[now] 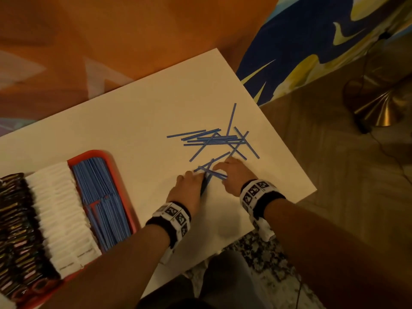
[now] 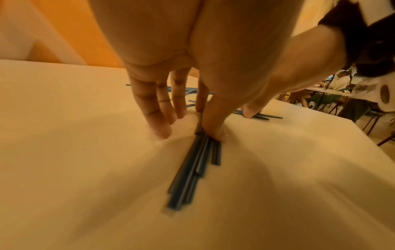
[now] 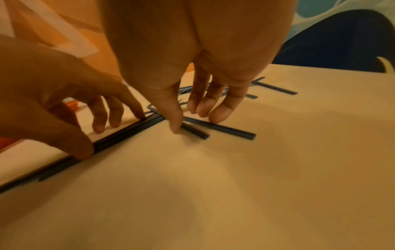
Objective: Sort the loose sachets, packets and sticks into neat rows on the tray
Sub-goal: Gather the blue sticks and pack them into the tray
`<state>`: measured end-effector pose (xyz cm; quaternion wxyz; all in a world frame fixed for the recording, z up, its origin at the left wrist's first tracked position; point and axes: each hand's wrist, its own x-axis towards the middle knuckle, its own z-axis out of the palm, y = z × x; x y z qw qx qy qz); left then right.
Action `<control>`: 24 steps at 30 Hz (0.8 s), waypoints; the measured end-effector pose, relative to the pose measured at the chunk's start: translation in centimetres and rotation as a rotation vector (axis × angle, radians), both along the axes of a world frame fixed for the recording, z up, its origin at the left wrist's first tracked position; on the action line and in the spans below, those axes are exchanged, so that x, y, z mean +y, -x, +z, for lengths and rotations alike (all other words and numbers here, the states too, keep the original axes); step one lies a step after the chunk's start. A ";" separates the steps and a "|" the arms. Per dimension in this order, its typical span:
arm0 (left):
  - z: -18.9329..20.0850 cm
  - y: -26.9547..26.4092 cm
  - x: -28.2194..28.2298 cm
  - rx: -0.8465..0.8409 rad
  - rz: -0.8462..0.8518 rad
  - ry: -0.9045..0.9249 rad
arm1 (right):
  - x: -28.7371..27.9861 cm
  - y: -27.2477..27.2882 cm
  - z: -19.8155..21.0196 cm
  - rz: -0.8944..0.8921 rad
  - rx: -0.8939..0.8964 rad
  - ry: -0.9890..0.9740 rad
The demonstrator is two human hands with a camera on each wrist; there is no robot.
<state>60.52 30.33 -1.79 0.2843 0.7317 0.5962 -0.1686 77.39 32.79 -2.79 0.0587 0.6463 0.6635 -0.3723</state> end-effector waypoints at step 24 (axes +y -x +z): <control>-2.0 0.8 9.5 -0.061 -0.295 -0.101 | 10.2 -1.7 1.0 -0.281 -0.105 -0.094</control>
